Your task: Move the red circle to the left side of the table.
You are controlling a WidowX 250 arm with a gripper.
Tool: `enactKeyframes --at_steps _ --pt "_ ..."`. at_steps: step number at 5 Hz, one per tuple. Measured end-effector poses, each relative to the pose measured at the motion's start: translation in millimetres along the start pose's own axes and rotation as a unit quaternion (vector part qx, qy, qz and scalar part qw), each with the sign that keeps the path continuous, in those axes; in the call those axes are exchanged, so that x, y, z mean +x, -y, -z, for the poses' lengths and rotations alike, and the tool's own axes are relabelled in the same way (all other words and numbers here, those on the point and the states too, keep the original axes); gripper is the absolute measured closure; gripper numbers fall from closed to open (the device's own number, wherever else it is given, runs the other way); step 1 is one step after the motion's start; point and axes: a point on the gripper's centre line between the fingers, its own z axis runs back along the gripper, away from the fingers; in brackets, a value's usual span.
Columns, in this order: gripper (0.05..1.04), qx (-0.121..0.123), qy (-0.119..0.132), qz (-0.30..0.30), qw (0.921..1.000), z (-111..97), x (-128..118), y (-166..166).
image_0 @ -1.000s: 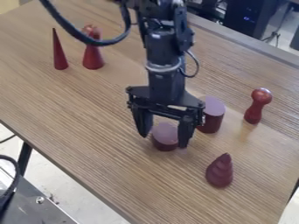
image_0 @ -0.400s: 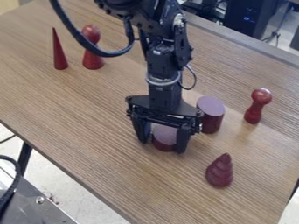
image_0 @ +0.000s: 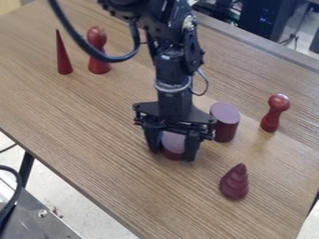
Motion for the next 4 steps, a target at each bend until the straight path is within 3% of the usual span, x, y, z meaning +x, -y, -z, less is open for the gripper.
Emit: enactKeyframes --at_steps 2,3,4 --pt "0.336 0.023 0.071 -0.053 0.9958 -53.8 5.0 -22.8" --pt "0.336 -0.001 0.098 -0.086 0.9914 -65.1 21.0 -58.2" --pt "0.336 -0.011 0.078 -0.141 0.9869 -57.6 38.9 -93.5"
